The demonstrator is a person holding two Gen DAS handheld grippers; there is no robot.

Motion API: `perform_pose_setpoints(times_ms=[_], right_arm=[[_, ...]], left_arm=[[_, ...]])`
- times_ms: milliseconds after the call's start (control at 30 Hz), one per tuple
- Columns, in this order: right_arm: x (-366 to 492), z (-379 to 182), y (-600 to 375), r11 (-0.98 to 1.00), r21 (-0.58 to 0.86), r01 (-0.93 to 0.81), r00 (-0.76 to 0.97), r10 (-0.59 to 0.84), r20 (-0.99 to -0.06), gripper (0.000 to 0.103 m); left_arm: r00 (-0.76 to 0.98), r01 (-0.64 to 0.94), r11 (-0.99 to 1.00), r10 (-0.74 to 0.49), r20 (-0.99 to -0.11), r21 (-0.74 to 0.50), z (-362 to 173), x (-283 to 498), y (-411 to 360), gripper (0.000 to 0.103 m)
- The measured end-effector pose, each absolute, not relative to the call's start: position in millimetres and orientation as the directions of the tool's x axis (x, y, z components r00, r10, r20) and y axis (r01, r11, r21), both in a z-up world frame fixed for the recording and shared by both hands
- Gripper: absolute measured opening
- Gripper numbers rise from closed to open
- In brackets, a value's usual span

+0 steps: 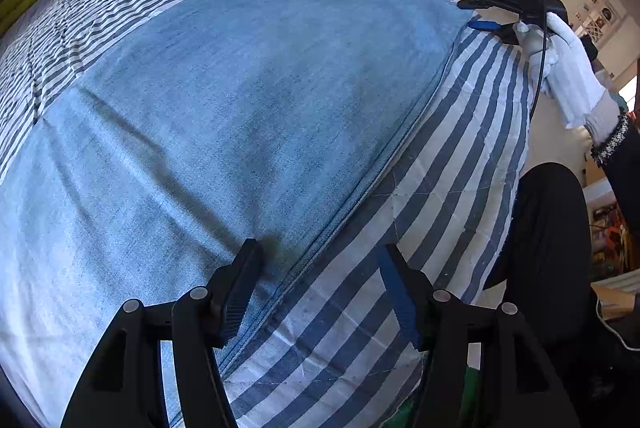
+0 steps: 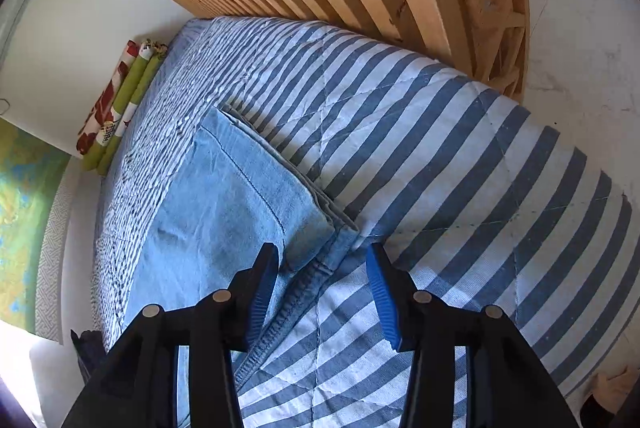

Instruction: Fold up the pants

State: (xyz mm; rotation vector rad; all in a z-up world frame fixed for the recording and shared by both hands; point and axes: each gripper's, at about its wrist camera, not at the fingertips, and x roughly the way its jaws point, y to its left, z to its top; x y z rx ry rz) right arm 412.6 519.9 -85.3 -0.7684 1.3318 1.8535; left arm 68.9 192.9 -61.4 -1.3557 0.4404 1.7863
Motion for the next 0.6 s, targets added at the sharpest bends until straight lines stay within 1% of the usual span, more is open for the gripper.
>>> perform_pose_setpoints(times_ms=[133,200,267,433,533,600], right_arm=[[409.5,-88.6,521.2,-0.19,0.553,-0.811,-0.585,0.234,-0.776,0.041],[409.7,-90.0,522.0,-0.177,0.565,-0.806,-0.592,0.242,-0.769,0.037],[411.4,-92.2,521.2,-0.159,0.579,-0.799,-0.6,0.245,-0.761,0.025],[411.5,-86.0,514.6,-0.169,0.574,-0.801,-0.598,0.285,-0.749,0.013],[408.0,-66.5,507.1,-0.201,0.564,-0.801,-0.597,0.334,-0.729,0.012],[399.6,-46.4,499.2,-0.247,0.534,-0.809,-0.588,0.37,-0.719,0.012]], left_arm=[[-0.069,-0.779,-0.592,0.408,-0.91,-0.206,-61.1,68.1,190.5,0.064],[-0.066,-0.777,-0.593,0.413,-0.908,-0.213,-61.0,67.0,189.0,0.064],[-0.062,-0.775,-0.593,0.418,-0.906,-0.221,-61.0,65.7,185.9,0.064],[-0.044,-0.763,-0.595,0.437,-0.898,-0.252,-58.6,63.9,177.3,0.064],[-0.035,-0.712,-0.625,0.487,-0.873,-0.32,-47.0,56.3,160.7,0.064],[-0.066,-0.672,-0.654,0.521,-0.851,-0.348,-34.1,49.8,136.7,0.064]])
